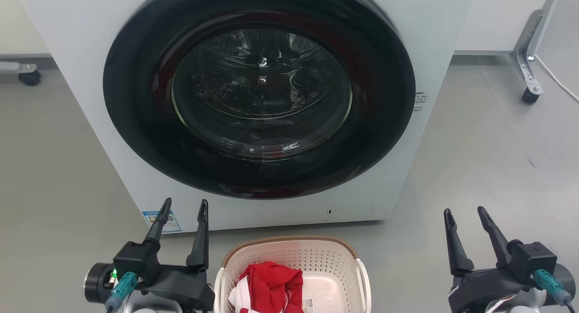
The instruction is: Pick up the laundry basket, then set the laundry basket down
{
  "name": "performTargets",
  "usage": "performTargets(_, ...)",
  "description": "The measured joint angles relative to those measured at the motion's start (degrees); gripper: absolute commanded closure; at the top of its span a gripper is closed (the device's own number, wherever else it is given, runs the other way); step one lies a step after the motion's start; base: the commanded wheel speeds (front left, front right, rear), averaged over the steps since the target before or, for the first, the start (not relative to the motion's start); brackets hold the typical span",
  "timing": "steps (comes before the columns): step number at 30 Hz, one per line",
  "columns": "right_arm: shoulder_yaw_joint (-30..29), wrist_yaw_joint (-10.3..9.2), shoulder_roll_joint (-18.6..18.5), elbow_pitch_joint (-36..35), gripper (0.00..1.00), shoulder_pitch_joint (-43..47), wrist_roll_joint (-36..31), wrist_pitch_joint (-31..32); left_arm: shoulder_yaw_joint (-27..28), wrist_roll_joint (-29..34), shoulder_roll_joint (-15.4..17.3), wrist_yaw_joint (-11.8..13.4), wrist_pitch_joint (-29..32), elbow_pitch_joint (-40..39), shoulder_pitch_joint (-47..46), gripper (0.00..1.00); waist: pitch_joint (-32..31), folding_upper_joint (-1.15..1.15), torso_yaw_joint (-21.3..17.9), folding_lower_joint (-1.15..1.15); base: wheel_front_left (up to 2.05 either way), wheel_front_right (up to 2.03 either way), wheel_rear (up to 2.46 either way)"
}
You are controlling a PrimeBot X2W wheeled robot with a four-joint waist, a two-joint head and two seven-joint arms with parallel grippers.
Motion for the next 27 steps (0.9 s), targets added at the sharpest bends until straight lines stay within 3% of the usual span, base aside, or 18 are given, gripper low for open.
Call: performTargets(27, -1.64, 1.1, 0.34, 0.0, 0.0, 0.02, -0.23, -0.01, 1.76, -0.67, -0.99, 0.48, -0.01, 0.93, 0.16, 0.0, 0.34, 0.0, -0.12, 0.0, 0.0, 0.0, 0.0)
